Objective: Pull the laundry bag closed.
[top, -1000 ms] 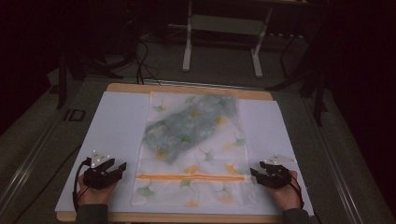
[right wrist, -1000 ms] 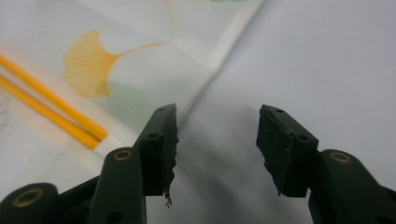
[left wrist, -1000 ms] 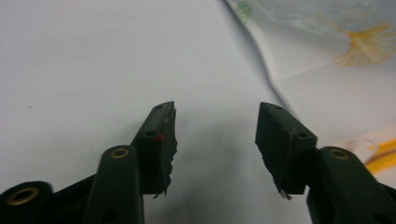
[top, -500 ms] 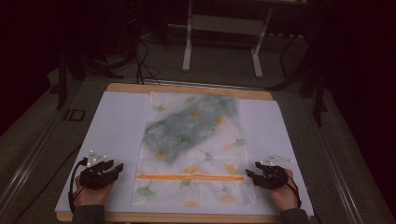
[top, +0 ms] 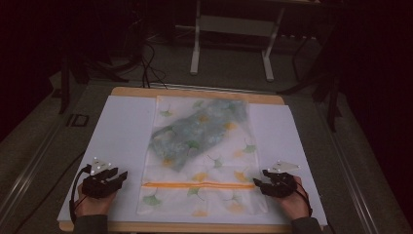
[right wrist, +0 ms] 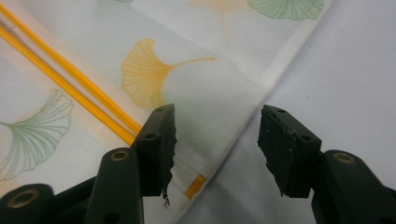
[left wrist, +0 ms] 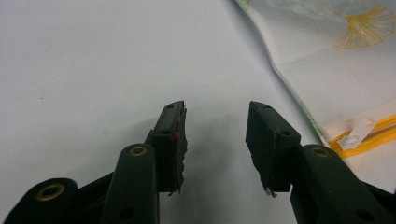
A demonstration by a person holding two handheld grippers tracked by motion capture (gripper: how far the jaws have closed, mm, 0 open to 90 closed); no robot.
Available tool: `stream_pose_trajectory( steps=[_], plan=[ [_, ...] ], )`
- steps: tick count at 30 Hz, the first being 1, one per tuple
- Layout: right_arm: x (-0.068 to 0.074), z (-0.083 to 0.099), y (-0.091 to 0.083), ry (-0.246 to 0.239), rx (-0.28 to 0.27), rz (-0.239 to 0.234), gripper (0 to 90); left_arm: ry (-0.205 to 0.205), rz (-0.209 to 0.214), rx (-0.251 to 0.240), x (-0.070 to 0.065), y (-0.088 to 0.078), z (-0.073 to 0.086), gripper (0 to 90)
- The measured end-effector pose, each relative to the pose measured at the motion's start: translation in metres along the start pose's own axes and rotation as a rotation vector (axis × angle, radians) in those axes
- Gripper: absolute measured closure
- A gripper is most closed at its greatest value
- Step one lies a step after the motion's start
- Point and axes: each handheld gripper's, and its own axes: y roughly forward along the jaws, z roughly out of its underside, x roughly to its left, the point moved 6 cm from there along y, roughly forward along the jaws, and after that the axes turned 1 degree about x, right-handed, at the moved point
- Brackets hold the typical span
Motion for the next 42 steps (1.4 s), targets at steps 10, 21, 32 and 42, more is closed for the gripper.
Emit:
stream_pose_trajectory(
  steps=[10,21,32,42],
  plan=[
    [0.01,-0.007,0.001,-0.043,-0.005,-0.012,47.0,0.031,0.027,0.004,-0.005,-0.001,-0.001,60.5],
    [0.016,-0.017,0.004,-0.068,-0.011,-0.044,46.4,0.038,0.041,0.006,-0.005,-0.002,0.0,60.0],
    [0.026,-0.029,0.01,-0.109,-0.021,-0.063,47.5,0.044,0.051,0.011,-0.009,-0.002,0.0,59.5],
    [0.039,-0.041,0.017,-0.145,-0.024,-0.089,48.8,0.047,0.058,0.016,-0.009,-0.002,-0.001,56.2]
  ],
)
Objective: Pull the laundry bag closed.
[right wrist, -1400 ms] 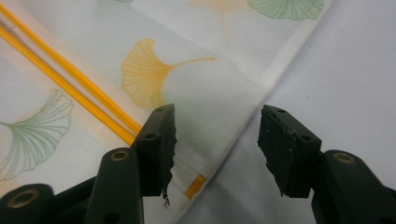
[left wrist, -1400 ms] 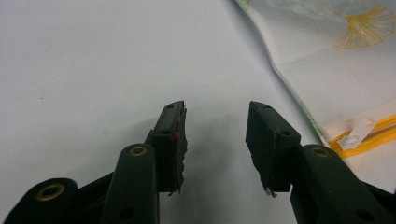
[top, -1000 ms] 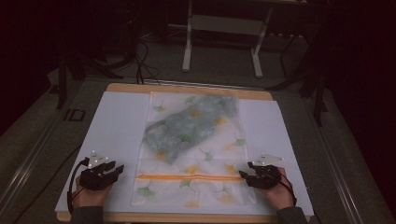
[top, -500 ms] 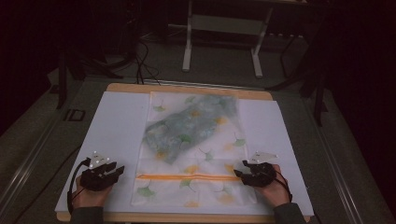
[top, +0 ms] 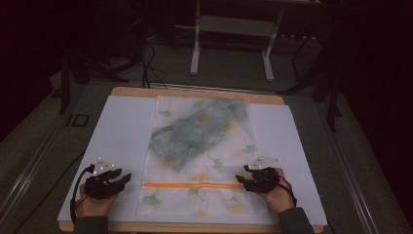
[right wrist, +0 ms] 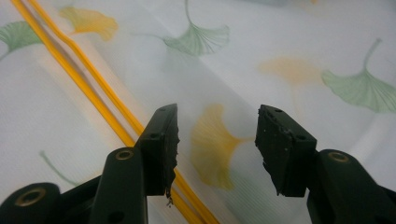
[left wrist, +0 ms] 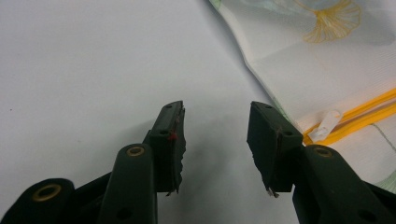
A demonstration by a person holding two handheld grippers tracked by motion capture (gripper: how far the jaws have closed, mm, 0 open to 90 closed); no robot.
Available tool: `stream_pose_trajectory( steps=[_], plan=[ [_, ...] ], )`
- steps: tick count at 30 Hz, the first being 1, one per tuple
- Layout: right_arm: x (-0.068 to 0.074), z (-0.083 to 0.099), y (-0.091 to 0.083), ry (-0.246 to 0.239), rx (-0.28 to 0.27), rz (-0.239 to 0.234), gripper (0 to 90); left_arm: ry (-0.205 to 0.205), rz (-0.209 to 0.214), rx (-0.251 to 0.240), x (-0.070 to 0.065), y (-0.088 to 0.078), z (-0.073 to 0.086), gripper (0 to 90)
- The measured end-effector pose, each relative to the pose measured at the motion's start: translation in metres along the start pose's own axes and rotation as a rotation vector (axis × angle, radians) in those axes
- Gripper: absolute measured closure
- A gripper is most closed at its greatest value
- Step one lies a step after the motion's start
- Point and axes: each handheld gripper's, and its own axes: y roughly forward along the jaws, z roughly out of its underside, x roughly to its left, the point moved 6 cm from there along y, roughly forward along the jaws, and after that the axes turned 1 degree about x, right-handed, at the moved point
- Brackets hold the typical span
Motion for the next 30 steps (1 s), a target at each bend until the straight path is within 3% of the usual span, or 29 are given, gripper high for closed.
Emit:
stream_pose_trajectory(
  steps=[12,20,30],
  plan=[
    [0.016,-0.013,0.012,-0.041,0.003,-0.047,49.5,0.019,0.008,0.015,0.001,0.002,0.001,55.5],
    [0.026,-0.023,0.017,-0.074,0.007,-0.09,49.6,0.008,-0.01,0.01,0.003,0.0,0.0,49.9],
    [0.035,-0.035,0.023,-0.099,0.007,-0.127,48.9,0.017,-0.013,-0.008,0.002,-0.001,-0.001,51.1]
  ],
)
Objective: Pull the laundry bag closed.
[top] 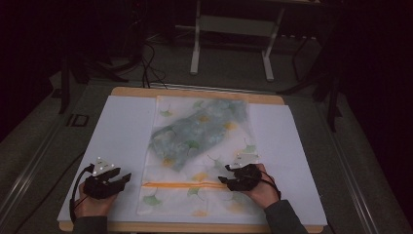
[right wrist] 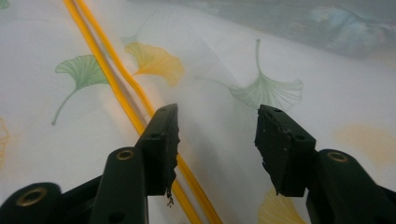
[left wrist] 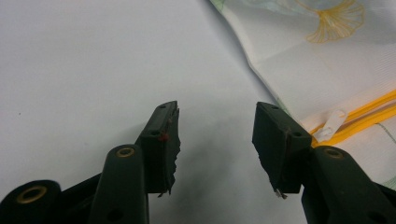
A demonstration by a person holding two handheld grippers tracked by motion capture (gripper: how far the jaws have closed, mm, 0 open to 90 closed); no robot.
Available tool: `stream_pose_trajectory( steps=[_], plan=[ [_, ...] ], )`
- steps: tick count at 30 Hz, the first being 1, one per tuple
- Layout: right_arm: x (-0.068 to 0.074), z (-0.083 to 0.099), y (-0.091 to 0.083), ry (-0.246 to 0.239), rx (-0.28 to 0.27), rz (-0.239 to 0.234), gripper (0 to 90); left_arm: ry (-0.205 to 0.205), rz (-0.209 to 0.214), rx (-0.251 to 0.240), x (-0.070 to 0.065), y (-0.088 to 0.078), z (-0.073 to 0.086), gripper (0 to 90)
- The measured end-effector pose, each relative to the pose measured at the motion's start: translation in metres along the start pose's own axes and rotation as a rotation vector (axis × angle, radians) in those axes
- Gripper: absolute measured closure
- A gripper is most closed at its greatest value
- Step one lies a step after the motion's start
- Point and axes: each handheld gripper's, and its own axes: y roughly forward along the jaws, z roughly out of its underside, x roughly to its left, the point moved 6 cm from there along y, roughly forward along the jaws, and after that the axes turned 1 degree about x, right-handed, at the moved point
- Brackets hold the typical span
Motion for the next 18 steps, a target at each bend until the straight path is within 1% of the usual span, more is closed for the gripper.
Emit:
stream_pose_trajectory(
  steps=[4,5,6,11,16,18],
  plan=[
    [0.004,-0.004,0.004,-0.018,0.013,-0.006,48.5,0.01,0.001,0.001,-0.001,0.0,0.0,51.7],
    [0.004,-0.005,0.004,-0.023,0.014,-0.006,48.3,0.017,0.006,0.001,-0.002,0.0,0.0,51.8],
    [0.005,-0.006,0.005,-0.018,0.013,-0.009,48.2,0.021,0.014,-0.001,-0.003,0.001,0.0,52.2],
    [0.007,-0.01,0.008,-0.023,0.011,-0.015,47.1,0.029,0.019,-0.004,-0.005,0.0,-0.001,53.2],
    [0.011,-0.017,0.014,-0.043,0.016,-0.023,47.2,0.037,0.026,-0.003,-0.006,0.0,-0.002,53.6],
    [0.012,-0.018,0.014,-0.04,0.015,-0.025,47.2,0.038,0.028,-0.001,-0.006,0.0,-0.002,53.4]
  ],
)
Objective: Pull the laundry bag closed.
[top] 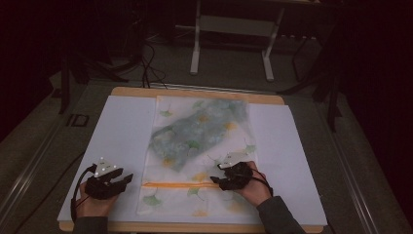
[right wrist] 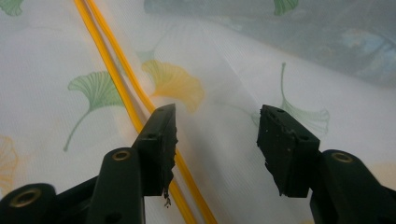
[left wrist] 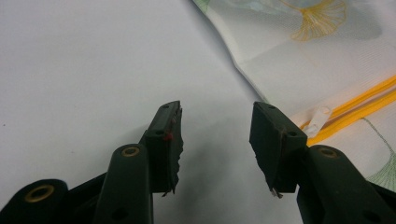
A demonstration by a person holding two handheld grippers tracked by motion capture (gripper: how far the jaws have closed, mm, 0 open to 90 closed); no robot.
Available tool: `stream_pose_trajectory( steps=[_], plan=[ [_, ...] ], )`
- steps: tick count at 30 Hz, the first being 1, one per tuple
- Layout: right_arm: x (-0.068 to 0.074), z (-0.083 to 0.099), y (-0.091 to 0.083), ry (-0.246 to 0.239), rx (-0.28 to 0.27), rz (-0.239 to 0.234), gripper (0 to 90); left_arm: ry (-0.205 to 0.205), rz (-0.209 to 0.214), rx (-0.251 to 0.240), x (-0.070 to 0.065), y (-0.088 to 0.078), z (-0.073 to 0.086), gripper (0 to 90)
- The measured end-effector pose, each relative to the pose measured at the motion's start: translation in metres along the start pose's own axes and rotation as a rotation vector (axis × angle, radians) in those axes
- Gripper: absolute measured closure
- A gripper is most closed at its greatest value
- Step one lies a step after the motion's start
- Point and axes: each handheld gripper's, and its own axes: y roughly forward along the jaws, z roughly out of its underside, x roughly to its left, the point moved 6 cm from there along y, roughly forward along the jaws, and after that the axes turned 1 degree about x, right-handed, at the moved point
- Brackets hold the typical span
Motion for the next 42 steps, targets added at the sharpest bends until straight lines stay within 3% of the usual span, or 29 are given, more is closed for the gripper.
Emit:
stream_pose_trajectory(
  steps=[11,21,22,25,30,42],
  plan=[
    [0.007,-0.016,0.01,-0.026,-0.01,-0.02,47.2,-0.01,0.0,-0.004,0.002,-0.003,0.0,51.3],
    [0.006,-0.024,0.014,-0.026,-0.018,-0.03,46.8,0.014,-0.006,-0.002,0.0,-0.002,0.0,51.3],
    [0.007,-0.026,0.015,-0.031,-0.019,-0.032,46.8,0.008,0.016,-0.012,0.0,-0.002,-0.001,51.3],
    [0.008,-0.029,0.017,-0.037,-0.02,-0.036,46.4,0.01,0.021,-0.018,-0.001,-0.002,-0.001,51.3],
    [0.009,-0.034,0.021,-0.035,-0.027,-0.043,46.3,0.017,-0.007,-0.02,0.0,-0.004,-0.002,49.4],
    [0.014,-0.044,0.027,-0.049,-0.04,-0.064,46.5,0.011,-0.016,-0.002,0.002,-0.005,-0.001,51.6]
  ],
)
